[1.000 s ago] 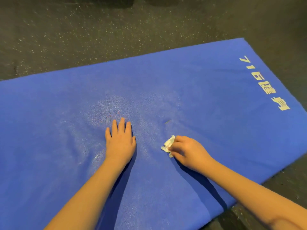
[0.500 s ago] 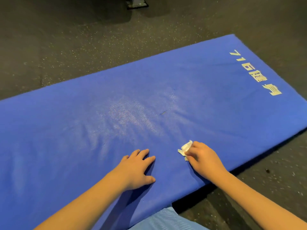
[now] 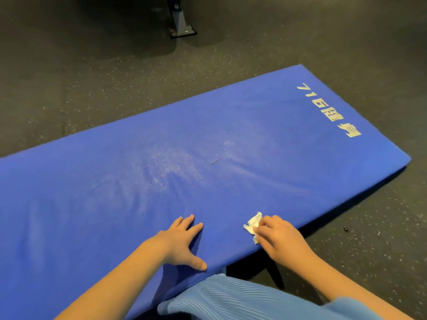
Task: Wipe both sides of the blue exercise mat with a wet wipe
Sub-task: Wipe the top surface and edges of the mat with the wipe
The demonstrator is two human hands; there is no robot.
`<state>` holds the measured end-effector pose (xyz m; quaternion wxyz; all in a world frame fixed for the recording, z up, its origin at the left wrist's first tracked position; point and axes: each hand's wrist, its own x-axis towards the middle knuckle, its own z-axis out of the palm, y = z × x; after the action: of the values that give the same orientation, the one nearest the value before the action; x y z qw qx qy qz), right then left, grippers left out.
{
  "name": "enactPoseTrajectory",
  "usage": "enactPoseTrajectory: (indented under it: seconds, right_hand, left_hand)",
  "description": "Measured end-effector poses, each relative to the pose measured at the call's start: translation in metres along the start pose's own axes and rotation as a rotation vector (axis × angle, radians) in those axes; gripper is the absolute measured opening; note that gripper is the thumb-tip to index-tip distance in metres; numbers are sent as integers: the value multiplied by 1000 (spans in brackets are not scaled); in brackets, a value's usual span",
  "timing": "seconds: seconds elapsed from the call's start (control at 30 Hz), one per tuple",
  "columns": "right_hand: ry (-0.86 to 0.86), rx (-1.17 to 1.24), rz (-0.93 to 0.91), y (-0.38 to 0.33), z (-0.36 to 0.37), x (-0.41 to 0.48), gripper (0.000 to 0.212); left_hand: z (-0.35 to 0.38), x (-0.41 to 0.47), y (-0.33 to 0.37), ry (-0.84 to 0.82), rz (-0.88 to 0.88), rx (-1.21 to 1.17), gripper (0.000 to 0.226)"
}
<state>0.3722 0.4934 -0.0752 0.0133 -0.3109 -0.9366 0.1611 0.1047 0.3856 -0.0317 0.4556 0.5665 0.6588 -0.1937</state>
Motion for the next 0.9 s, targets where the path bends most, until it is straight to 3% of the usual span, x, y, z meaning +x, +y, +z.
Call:
enactPoseTrajectory:
  seconds: [0.17, 0.3, 0.4, 0.7, 0.9]
  right_hand:
    - [-192, -216, -72, -4, 2, -18, 68]
    - [26, -408, -140, 3, 21, -8, 31]
    - [116, -390, -247, 9, 16, 4, 18]
    - [244, -225, -365, -4, -55, 33, 32]
    - [281, -121, -404, -15, -78, 48, 28]
  left_hand:
    - [8, 2, 16, 6, -58, 76, 116]
    - [8, -1, 19, 13, -69, 82, 116]
    - [8, -6, 22, 13, -73, 89, 113]
    - [-9, -45, 24, 109, -46, 218, 117]
    - [-18, -66, 25, 247, -81, 276, 66]
